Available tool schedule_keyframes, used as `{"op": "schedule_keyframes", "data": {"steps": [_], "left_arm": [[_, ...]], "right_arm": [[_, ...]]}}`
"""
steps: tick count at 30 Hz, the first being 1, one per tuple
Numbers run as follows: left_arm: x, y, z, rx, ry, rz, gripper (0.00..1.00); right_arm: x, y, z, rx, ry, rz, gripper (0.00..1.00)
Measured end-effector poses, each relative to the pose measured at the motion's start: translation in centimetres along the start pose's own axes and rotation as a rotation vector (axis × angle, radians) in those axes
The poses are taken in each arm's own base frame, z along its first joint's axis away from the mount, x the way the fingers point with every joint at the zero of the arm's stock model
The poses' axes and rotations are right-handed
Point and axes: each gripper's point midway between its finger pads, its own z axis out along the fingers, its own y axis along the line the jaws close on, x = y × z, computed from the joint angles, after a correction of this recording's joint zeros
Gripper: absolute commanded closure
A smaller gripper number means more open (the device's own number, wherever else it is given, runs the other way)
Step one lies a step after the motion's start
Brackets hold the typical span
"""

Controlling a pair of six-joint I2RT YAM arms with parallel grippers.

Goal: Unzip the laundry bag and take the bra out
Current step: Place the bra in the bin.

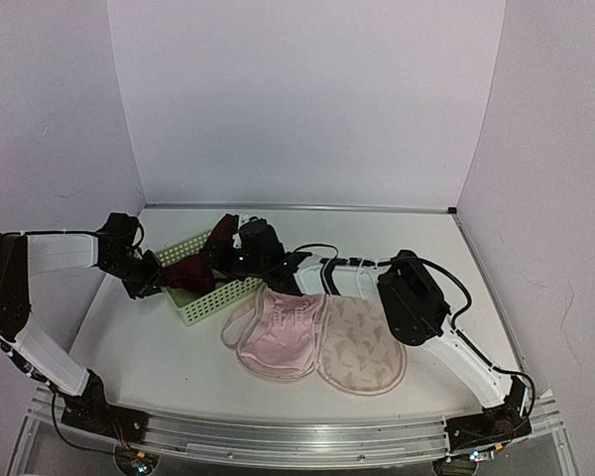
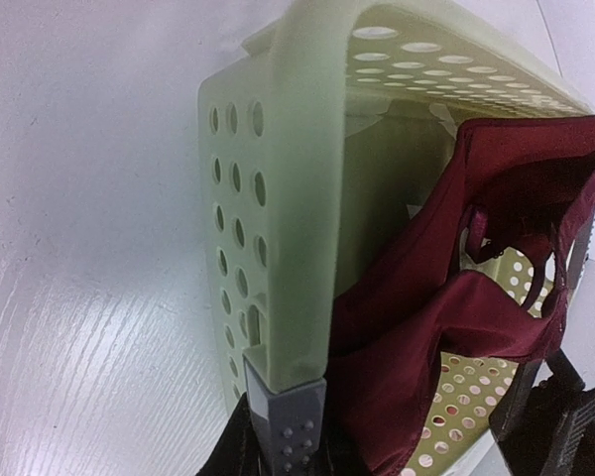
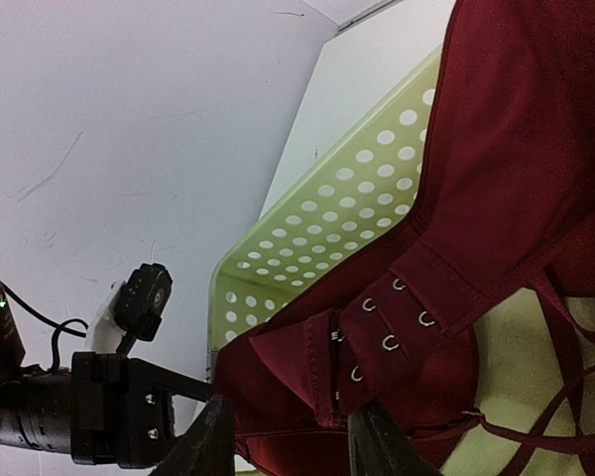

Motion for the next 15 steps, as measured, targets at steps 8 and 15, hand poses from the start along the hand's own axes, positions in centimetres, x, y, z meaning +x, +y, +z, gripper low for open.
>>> {"op": "schedule_keyframes", "data": {"steps": [8,15], "left_arm": [[0.2,0.2,0.1,-0.003,0.006,0.000,1.00],[0.2,0.2,0.1,-0.004,0.006,-0.003,1.00]], "right_arm": [[0.2,0.2,-1.6,0.003,0.010,-0.013,0.49],[0.1,1.3,-5.3,0.032,0.032,-0.039,0.44]]}}
